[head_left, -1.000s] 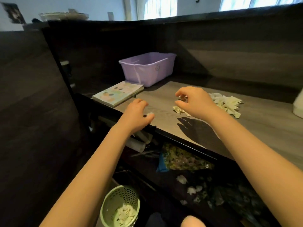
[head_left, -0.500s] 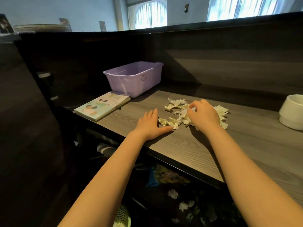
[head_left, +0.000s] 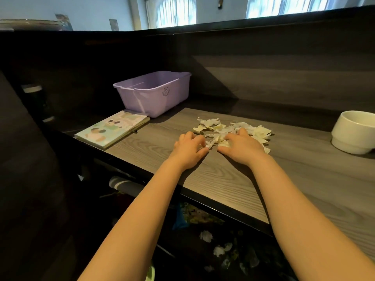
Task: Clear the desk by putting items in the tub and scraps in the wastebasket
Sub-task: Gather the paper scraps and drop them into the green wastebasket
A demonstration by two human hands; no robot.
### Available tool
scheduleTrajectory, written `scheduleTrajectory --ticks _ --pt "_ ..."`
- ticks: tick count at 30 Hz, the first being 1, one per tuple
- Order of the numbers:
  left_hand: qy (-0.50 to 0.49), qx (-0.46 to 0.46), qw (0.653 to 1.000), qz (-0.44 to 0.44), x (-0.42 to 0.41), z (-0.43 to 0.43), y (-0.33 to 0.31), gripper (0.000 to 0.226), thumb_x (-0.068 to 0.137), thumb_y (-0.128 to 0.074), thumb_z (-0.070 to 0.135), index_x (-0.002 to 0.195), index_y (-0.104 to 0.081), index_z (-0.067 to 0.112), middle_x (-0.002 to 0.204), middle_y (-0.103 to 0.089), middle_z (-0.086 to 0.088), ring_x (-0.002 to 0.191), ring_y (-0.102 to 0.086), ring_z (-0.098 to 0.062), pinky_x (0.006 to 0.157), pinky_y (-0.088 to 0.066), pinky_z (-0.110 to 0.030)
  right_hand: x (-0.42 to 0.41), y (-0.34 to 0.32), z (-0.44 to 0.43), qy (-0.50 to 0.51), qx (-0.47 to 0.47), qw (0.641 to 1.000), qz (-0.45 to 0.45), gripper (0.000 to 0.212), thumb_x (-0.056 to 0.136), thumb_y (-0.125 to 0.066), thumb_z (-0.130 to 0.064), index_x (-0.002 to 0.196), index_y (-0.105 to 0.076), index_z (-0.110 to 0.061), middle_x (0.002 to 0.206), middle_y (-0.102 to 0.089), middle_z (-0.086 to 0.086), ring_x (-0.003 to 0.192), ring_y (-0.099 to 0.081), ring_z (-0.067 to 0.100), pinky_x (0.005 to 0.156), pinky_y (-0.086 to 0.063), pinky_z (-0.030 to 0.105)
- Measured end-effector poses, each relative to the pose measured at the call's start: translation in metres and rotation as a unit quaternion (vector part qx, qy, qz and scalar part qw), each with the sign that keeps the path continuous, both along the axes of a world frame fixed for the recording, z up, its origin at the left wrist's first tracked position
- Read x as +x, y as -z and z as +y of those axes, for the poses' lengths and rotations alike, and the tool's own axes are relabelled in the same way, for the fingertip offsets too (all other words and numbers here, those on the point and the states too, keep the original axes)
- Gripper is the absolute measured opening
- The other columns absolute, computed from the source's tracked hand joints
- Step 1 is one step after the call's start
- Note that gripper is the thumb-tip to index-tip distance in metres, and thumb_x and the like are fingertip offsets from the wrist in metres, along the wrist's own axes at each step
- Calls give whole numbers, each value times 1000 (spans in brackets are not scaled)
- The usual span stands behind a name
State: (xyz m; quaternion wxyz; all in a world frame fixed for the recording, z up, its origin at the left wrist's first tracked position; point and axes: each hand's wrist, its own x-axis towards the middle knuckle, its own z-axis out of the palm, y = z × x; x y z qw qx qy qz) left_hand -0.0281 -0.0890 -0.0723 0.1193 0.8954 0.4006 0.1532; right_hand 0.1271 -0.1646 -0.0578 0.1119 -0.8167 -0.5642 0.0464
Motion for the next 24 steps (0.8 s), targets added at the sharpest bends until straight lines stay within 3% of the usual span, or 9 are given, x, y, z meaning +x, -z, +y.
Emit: scheduleTrajectory --ticks 5,9,14,18,24 --pt "-15 16 999 -37 2 -1 1 21 95 -47 31 104 -55 14 114 -51 -7 101 -50 -22 87 -44 -36 -4 5 3 -12 69 998 -4 33 94 -47 -42 116 -54 -19 119 -52 6 105 -52 25 82 -46 38" --pt "-27 51 997 -58 1 -3 1 20 95 -47 29 104 -57 13 104 -59 -6 92 -55 -20 80 -46 -33 -4 5 4 -13 116 991 -60 23 95 -48 -36 105 -59 -19 108 -61 4 106 -49 25 84 -35 38" --pt "-39 50 994 -94 -3 -6 -1 21 94 -50 27 104 -58 9 98 -64 -9 91 -58 -23 77 -49 -36 -3 0 3 -11 221 975 -28 19 95 -48 -33 100 -61 -20 102 -63 -2 105 -48 21 87 -33 36" --pt "-57 20 987 -146 -6 -8 -3 20 94 -52 24 101 -58 6 94 -61 -9 84 -55 -19 74 -47 -33 -10 -8 5 -16 279 956 89 20 97 -47 -28 103 -58 -12 96 -57 1 90 -51 17 76 -42 33" --pt "-108 -17 956 -271 -12 -3 -4 16 93 -54 21 90 -60 7 80 -55 -1 75 -48 -11 58 -36 -15 -18 -11 4 -40 279 928 245 11 95 -50 -25 96 -56 -15 86 -55 -1 74 -50 9 59 -37 22"
